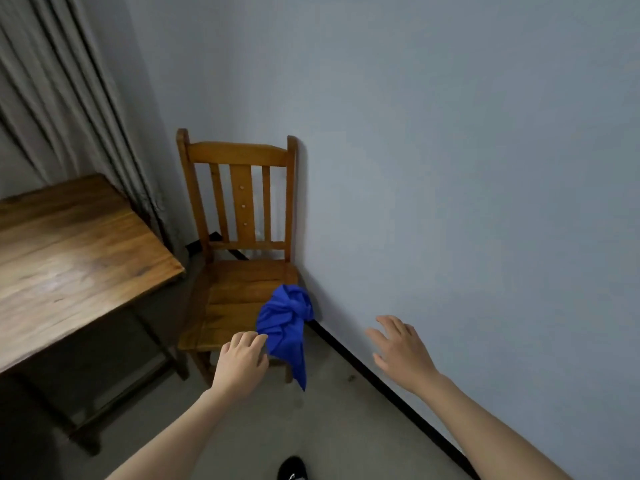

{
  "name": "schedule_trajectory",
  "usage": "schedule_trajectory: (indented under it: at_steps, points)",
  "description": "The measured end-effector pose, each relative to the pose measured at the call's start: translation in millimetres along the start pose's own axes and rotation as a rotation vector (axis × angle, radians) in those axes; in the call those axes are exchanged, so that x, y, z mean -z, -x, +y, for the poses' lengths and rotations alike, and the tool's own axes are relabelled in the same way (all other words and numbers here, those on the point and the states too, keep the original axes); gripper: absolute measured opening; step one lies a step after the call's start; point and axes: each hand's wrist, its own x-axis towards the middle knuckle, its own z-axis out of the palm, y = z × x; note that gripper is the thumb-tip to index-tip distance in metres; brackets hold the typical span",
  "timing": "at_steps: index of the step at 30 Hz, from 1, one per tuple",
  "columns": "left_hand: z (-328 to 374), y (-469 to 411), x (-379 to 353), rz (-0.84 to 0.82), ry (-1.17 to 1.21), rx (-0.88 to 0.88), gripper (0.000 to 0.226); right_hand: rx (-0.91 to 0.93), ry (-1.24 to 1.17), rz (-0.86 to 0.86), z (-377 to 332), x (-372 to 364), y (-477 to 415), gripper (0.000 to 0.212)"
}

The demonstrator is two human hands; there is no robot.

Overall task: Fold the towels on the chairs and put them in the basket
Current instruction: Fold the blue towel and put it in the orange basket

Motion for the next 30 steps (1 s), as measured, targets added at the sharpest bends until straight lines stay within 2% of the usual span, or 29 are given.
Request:
schedule_trajectory:
  at_steps: [4, 6, 11, 18, 24, 27, 30]
  points:
    - [-5, -35, -16, -0.033, 0.115, 0.153, 0.045, -0.008, -0.040, -0.114, 43, -15, -51, 0.049]
    - [-4, -58, -21, -0.025, 0.144, 0.198, 0.045, -0.025, -0.078, -0.111, 60, -22, -85, 0.049]
    - [-8, -85, -25, -0.029, 0.219, 0.307, 0.046, -0.014, -0.166, -0.203, 60, -47, -136, 0.050]
    - [-5, -102, -49, -0.068, 0.378, 0.565, 0.047, 0.193, -0.229, -0.334, 56, -89, -215, 0.050]
    - [19, -147, -56, 0.043, 0.516, 0.849, 0.046, 0.370, -0.271, -0.368, 69, -112, -294, 0.047]
    - [40, -169, -59, 0.102, 0.594, 0.919, 0.044, 0.421, -0.264, -0.405, 72, -123, -324, 0.045]
    - [54, -172, -69, 0.091, 0.611, 0.984, 0.042, 0.482, -0.254, -0.485, 64, -137, -339, 0.044]
